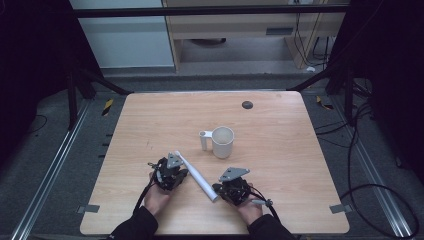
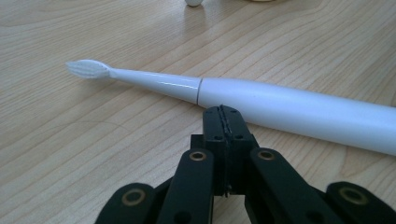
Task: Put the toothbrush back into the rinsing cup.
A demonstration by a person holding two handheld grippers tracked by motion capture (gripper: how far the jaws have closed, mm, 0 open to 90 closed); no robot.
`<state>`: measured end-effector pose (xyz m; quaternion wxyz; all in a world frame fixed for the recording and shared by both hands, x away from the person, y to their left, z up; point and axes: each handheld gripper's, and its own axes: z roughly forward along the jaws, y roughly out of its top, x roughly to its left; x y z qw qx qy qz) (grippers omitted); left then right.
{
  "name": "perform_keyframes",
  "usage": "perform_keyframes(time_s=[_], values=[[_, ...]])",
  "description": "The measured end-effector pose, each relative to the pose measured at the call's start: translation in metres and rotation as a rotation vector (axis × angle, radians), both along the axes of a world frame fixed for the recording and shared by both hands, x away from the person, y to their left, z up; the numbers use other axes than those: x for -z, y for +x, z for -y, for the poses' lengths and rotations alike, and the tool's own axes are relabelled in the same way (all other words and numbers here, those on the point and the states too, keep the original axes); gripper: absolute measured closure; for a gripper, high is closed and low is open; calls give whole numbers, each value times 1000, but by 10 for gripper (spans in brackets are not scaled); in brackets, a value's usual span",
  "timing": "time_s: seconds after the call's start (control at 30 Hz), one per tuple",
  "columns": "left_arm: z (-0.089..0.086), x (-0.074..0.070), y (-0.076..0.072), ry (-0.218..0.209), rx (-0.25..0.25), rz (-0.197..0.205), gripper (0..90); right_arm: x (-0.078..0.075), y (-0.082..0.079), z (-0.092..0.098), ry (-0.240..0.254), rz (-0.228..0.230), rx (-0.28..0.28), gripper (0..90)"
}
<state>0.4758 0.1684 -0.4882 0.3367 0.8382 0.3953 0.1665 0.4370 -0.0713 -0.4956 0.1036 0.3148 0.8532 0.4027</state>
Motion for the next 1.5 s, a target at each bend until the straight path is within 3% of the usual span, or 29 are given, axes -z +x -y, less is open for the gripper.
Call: perform_keyframes(time_s=[0.23,0.7,0.93,1.27,1.5], values=[[2,0,1,0,4,0,889,0,-1,-4,0,-1,-19,898],[-13,-9,1,-37,-35,20,889,1,-4,-14,-4,-1,-41,899],[-27,-15,-3,-40,-64,41,889,1,-6,-18,-5,-6,-54,900],[-62,-29,-14,-71,-131,67,889,2,-8,-26,-5,-10,-71,900],[-69,-30,-16,-68,-142,64,890,2,-9,-30,-4,-10,-78,900]])
